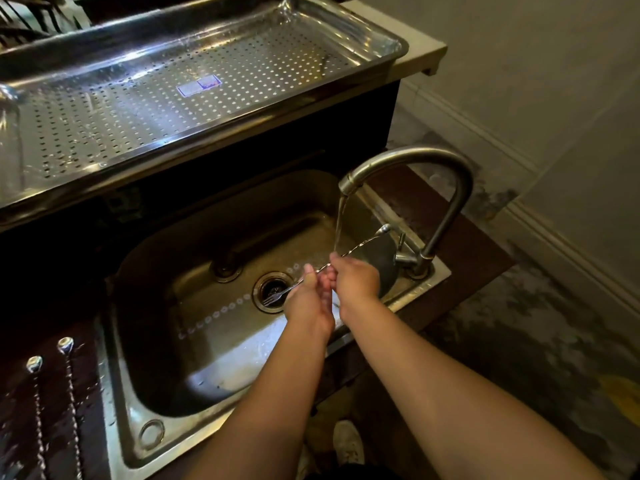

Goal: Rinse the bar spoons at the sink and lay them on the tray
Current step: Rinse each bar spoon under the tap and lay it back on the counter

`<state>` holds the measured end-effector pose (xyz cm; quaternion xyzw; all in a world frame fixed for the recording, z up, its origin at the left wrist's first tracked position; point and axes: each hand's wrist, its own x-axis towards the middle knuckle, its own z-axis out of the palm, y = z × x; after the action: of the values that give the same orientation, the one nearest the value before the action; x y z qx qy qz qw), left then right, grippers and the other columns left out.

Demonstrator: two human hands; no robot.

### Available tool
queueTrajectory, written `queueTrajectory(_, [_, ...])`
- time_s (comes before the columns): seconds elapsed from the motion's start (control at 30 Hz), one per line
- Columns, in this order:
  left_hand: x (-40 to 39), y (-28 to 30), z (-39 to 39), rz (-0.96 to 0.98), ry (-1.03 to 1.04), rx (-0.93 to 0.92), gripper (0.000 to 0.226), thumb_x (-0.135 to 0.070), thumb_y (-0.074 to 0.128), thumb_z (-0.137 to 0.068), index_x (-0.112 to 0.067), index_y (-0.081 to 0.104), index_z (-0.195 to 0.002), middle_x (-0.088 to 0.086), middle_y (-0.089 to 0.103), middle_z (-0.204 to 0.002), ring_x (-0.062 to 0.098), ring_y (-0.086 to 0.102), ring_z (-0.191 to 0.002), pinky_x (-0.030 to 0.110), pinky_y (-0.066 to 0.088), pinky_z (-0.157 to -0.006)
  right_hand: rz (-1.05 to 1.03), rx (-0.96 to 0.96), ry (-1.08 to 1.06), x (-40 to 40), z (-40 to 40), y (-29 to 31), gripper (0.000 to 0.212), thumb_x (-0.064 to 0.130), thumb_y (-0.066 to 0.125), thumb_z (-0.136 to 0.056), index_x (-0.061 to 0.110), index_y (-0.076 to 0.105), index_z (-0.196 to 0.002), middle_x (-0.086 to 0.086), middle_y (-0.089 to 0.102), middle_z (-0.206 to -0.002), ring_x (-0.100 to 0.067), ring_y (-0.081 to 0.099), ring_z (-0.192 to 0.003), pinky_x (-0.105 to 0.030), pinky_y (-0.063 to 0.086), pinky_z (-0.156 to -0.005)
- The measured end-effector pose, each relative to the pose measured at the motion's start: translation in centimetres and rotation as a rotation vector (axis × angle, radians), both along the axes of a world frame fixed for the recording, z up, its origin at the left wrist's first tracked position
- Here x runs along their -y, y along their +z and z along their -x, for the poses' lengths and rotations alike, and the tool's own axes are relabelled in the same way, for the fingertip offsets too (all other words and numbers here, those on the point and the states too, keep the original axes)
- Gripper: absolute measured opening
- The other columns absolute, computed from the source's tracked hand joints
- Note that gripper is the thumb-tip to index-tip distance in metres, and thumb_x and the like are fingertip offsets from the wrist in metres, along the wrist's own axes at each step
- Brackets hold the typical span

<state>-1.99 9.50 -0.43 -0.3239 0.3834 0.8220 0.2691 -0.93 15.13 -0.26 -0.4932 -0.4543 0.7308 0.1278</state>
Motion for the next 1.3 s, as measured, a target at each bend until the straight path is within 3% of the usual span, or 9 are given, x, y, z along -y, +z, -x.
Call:
queueTrajectory(0.17, [-2.6, 1.0, 0.1, -0.072, -0.127, 0.021, 0.017, -0.020, 0.051, -0.098, -0.004, 0.055, -0.103, 0.008, 0.061, -0.076, 0.014, 0.061, -0.064, 0.026, 0.054, -0.072, -0.058, 0.007, -0.069, -2.3, -0.1, 0.9, 0.023, 0.014, 0.065, -0.089, 0.013, 0.062, -0.067, -0.004, 0.059, -0.055, -0.016, 0.057, -0.050, -0.033, 0.051, -0.056])
queueTrajectory(0.27, [-4.3, 1.3, 0.2, -0.105, -0.182, 0.014, 0.025, -0.022, 0.051, -0.098, -0.004, 0.053, -0.115, 0.012, 0.062, -0.082, 0.020, 0.058, -0.078, 0.035, 0.047, -0.095, -0.100, -0.005, -0.112, -3.8, -0.3, 1.4, 0.028, 0.015, 0.063, -0.091, 0.015, 0.059, -0.063, 0.002, 0.056, -0.044, -0.013, 0.052, -0.039, -0.025, 0.047, -0.044])
queueTrajectory(0.47, [-7.0, 1.9, -0.1, -0.150, -0.272, 0.070, 0.047, -0.025, 0.052, -0.097, 0.003, 0.048, -0.135, 0.022, 0.053, -0.136, 0.033, 0.047, -0.131, 0.043, 0.036, -0.112, -0.279, 0.025, -0.163, -6.2, -0.6, 2.0, 0.038, 0.017, 0.059, -0.092, 0.016, 0.058, -0.054, 0.005, 0.056, -0.042, -0.016, 0.057, -0.047, -0.029, 0.050, -0.052])
queueTrajectory(0.77, [-8.3, 2.4, 0.1, -0.237, -0.300, 0.075, 0.021, -0.025, 0.050, -0.098, -0.005, 0.058, -0.095, 0.011, 0.058, -0.092, 0.024, 0.056, -0.090, 0.040, 0.039, -0.106, -0.351, 0.031, -0.183, -7.2, -0.3, 1.8, 0.031, 0.024, 0.055, -0.094, 0.014, 0.060, -0.066, -0.007, 0.059, -0.060, -0.023, 0.057, -0.058, -0.040, 0.051, -0.064])
queueTrajectory(0.93, [-7.1, 2.5, 0.3, -0.148, -0.253, 0.052, 0.020, -0.020, 0.056, -0.095, -0.004, 0.058, -0.107, 0.011, 0.060, -0.089, 0.024, 0.057, -0.088, 0.042, 0.043, -0.102, -0.324, 0.028, -0.170, -6.5, 0.0, 1.2, 0.028, 0.022, 0.056, -0.093, 0.019, 0.063, -0.066, 0.001, 0.062, -0.054, -0.017, 0.061, -0.054, -0.032, 0.053, -0.058])
queueTrajectory(1.03, [-5.2, 2.0, 0.3, -0.048, -0.188, 0.033, 0.014, -0.018, 0.059, -0.094, -0.003, 0.059, -0.095, 0.009, 0.064, -0.070, 0.017, 0.063, -0.062, 0.030, 0.058, -0.070, -0.297, 0.054, -0.124, -5.1, 0.4, 0.2, 0.023, 0.021, 0.057, -0.093, 0.016, 0.065, -0.071, 0.001, 0.065, -0.060, -0.020, 0.065, -0.062, -0.036, 0.058, -0.063])
queueTrajectory(1.1, [-3.5, 1.6, 0.3, 0.062, -0.135, 0.019, 0.017, -0.018, 0.061, -0.093, -0.005, 0.057, -0.083, 0.007, 0.062, -0.059, 0.011, 0.058, -0.042, 0.019, 0.049, -0.043, -0.283, 0.086, -0.071, -3.8, 0.8, -0.6, 0.024, 0.023, 0.057, -0.092, 0.015, 0.063, -0.070, -0.004, 0.063, -0.064, -0.022, 0.063, -0.065, -0.039, 0.056, -0.070])
queueTrajectory(1.23, [1.0, -0.7, 0.8, 0.364, -0.055, 0.007, 0.024, -0.019, 0.064, -0.090, -0.011, 0.050, -0.072, 0.006, 0.055, -0.068, 0.015, 0.054, -0.056, 0.023, 0.046, -0.052, -0.281, 0.166, 0.075, -0.4, 1.9, -1.9, 0.027, 0.025, 0.055, -0.094, 0.010, 0.065, -0.074, -0.012, 0.067, -0.076, -0.028, 0.061, -0.076, -0.039, 0.051, -0.080])
queueTrajectory(1.3, [3.5, -1.2, 1.1, 0.402, -0.028, 0.059, 0.015, -0.023, 0.063, -0.090, -0.010, 0.057, -0.088, 0.004, 0.061, -0.082, 0.011, 0.057, -0.064, 0.021, 0.050, -0.057, -0.316, 0.218, 0.114, 1.6, 2.5, -2.3, 0.027, 0.026, 0.055, -0.094, 0.006, 0.069, -0.082, -0.015, 0.071, -0.088, -0.031, 0.064, -0.085, -0.037, 0.050, -0.079])
